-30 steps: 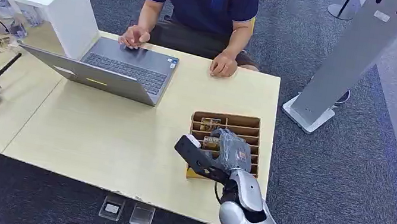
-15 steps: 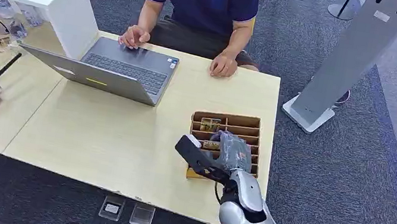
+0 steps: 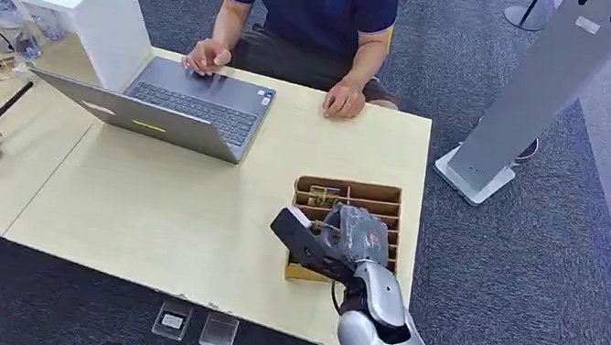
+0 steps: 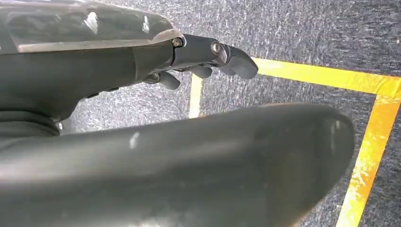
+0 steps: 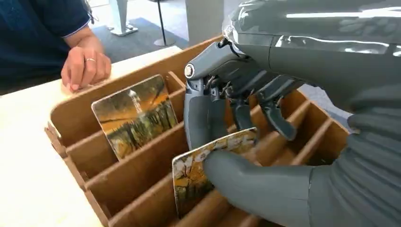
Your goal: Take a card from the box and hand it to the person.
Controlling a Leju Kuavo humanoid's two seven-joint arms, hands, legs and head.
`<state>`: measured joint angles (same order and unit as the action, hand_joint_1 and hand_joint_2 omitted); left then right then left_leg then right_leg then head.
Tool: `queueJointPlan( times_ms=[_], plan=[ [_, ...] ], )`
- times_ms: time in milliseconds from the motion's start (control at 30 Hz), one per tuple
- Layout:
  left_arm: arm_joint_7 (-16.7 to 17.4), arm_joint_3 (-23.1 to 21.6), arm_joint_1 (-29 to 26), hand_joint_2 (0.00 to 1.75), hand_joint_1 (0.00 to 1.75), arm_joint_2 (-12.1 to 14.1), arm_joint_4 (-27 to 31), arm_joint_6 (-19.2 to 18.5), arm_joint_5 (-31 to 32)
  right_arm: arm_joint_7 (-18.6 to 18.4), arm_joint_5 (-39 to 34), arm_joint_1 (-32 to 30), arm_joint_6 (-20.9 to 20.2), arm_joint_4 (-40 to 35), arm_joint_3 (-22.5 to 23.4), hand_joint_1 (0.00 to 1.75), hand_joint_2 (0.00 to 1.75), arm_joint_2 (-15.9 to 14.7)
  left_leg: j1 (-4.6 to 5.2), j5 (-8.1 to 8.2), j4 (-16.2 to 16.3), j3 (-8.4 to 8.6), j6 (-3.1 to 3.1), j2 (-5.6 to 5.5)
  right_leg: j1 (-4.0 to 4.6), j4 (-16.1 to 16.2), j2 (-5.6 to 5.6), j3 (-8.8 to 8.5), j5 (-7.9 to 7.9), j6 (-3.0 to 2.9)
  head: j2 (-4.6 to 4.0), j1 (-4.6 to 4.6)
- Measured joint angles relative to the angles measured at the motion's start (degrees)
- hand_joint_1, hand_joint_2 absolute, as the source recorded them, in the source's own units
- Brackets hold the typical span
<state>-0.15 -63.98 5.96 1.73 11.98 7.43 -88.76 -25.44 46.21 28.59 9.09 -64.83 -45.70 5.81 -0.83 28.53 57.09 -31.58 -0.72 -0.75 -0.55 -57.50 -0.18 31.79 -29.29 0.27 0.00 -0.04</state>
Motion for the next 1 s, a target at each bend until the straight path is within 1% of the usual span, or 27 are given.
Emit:
queueJointPlan(
  times_ms=[167,400,500,600,700,833,900,1000],
  plan=[
    [-0.1,-0.2,0.0,0.0,0.0,0.0,0.0,0.5,1.7,-0.2,0.6,-0.1,0.3,-0.2,0.1,1.57,1.75,0.0,0.0,0.0,0.0,0.0,0.0,0.0,0.0,0.0,0.0,0.0,0.0,0.0,0.0,0.0],
    [-1.5,-0.3,0.0,0.0,0.0,0.0,0.0,0.3,1.1,-0.7,1.6,-0.7,0.7,-1.5,0.2,1.57,1.75,-0.5,0.0,0.0,0.0,0.01,0.0,0.01,0.0,0.0,0.0,0.01,0.0,0.0,0.0,0.0],
    [-1.5,-0.3,0.0,0.0,0.0,0.0,0.0,-0.1,0.9,-1.6,3.2,-0.8,0.6,-3.8,0.4,1.57,1.75,-1.3,0.0,0.0,0.0,-0.01,0.0,0.01,0.0,0.0,0.0,0.03,0.0,0.0,0.0,-0.02],
    [-1.5,-0.3,-0.1,0.0,0.0,0.0,0.0,-0.2,0.9,-2.7,5.7,-1.0,0.2,-8.2,1.0,1.57,1.75,-2.5,0.0,0.0,0.0,0.0,0.0,0.02,0.0,0.0,0.0,0.02,0.0,0.0,0.0,0.02],
    [-1.6,-0.3,-0.1,0.0,0.0,0.0,0.0,-0.5,0.9,-2.9,7.7,-0.7,-0.1,-12.1,1.9,1.57,1.75,-3.5,0.0,0.0,0.0,0.0,0.0,0.02,0.0,0.0,0.0,0.01,0.01,0.0,0.0,0.02],
    [-1.6,-0.3,-0.1,0.0,0.0,0.0,0.0,-0.7,0.9,-2.9,8.7,0.5,-0.7,-16.1,2.6,1.57,1.75,-4.7,0.0,0.0,0.0,0.01,0.0,0.02,0.0,0.0,0.01,0.01,0.01,-0.01,0.0,0.0],
    [-1.7,-0.3,-0.1,0.0,0.0,0.0,0.0,-0.7,0.9,-2.9,8.7,1.3,-1.1,-17.4,3.0,1.57,1.75,-5.1,0.0,0.0,0.0,-0.01,0.0,0.01,0.0,0.0,0.01,0.01,0.01,-0.01,0.0,0.0],
    [-2.0,-0.4,0.2,0.0,0.0,0.0,0.0,-1.2,1.5,-2.4,6.9,5.3,-1.6,-18.2,3.3,1.57,1.75,-5.9,0.0,0.0,0.0,-0.03,0.0,0.03,0.0,0.0,0.02,0.02,0.02,-0.02,0.0,-0.07]
  ],
)
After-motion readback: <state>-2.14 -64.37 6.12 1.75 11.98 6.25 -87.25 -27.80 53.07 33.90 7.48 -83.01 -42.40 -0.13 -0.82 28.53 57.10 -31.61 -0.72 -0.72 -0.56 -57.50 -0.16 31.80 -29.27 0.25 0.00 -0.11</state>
